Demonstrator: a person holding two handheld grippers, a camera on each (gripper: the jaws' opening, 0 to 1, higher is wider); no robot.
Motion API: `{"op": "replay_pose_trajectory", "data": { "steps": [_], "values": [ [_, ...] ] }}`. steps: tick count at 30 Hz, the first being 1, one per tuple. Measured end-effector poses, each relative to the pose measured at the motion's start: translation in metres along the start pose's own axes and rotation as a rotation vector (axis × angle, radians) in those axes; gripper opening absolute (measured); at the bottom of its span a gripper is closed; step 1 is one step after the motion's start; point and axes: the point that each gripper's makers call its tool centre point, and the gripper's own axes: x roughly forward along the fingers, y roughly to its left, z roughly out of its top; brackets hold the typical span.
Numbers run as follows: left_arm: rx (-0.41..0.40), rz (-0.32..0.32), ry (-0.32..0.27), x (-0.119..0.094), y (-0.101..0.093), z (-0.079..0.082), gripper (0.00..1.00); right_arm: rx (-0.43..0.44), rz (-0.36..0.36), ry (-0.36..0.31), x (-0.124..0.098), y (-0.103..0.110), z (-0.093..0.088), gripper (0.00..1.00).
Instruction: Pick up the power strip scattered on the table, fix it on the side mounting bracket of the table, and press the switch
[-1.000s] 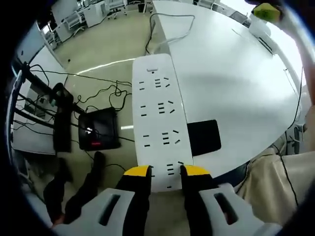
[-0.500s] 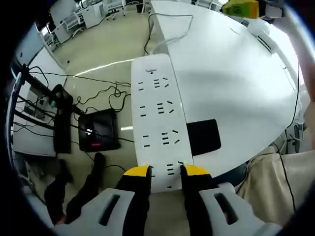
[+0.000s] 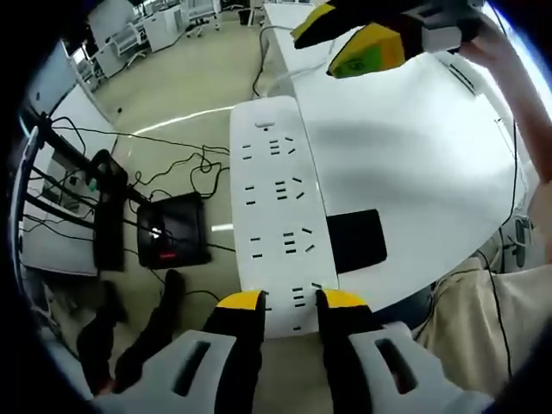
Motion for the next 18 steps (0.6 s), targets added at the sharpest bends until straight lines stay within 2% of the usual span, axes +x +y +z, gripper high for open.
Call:
{"op": "replay_pose_trajectory", "data": {
  "steps": [9,12,14,16,18],
  "values": [
    [-0.001,-0.005,0.0,0.0,-0.001,-0.001,0.29,0.014,0.0,0.024,0.015,0.0,-0.007,0.2],
    [-0.003,-0.005,-0.005,-0.001,-0.001,-0.001,0.29,0.012,-0.021,0.043,0.021,-0.004,-0.01,0.15],
    [-0.004,-0.004,-0.005,0.0,-0.001,-0.001,0.29,0.011,-0.035,0.076,0.026,-0.006,-0.015,0.08],
    [-0.003,-0.003,-0.004,-0.001,-0.002,-0.001,0.29,-0.004,-0.053,0.081,0.03,-0.007,-0.015,0.06],
    [-0.003,-0.005,-0.004,-0.001,-0.003,-0.001,0.29,0.02,-0.058,0.1,0.032,-0.006,-0.017,0.03]
  ]
}}
